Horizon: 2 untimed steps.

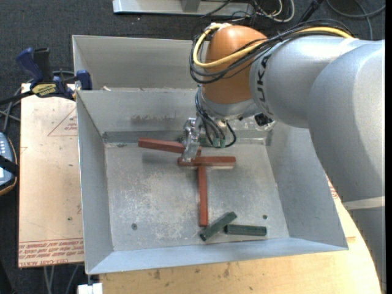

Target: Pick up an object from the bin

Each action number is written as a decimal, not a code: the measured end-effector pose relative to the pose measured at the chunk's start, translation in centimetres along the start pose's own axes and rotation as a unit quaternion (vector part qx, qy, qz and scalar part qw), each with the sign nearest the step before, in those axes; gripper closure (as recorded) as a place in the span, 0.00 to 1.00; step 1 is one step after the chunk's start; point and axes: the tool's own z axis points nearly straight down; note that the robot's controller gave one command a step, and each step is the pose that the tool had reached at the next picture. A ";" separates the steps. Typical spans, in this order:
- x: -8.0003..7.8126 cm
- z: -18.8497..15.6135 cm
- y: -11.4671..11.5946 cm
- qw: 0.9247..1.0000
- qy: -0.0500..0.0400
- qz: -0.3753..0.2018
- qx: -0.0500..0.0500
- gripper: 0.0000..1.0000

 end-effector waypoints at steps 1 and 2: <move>3.7 -7.3 -2.5 1.000 0.002 -0.020 0.001 1.00; 4.4 -10.1 -0.6 1.000 -0.005 -0.010 0.000 1.00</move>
Offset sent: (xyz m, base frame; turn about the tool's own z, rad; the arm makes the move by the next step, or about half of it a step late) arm -0.0404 0.0186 0.1028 0.0024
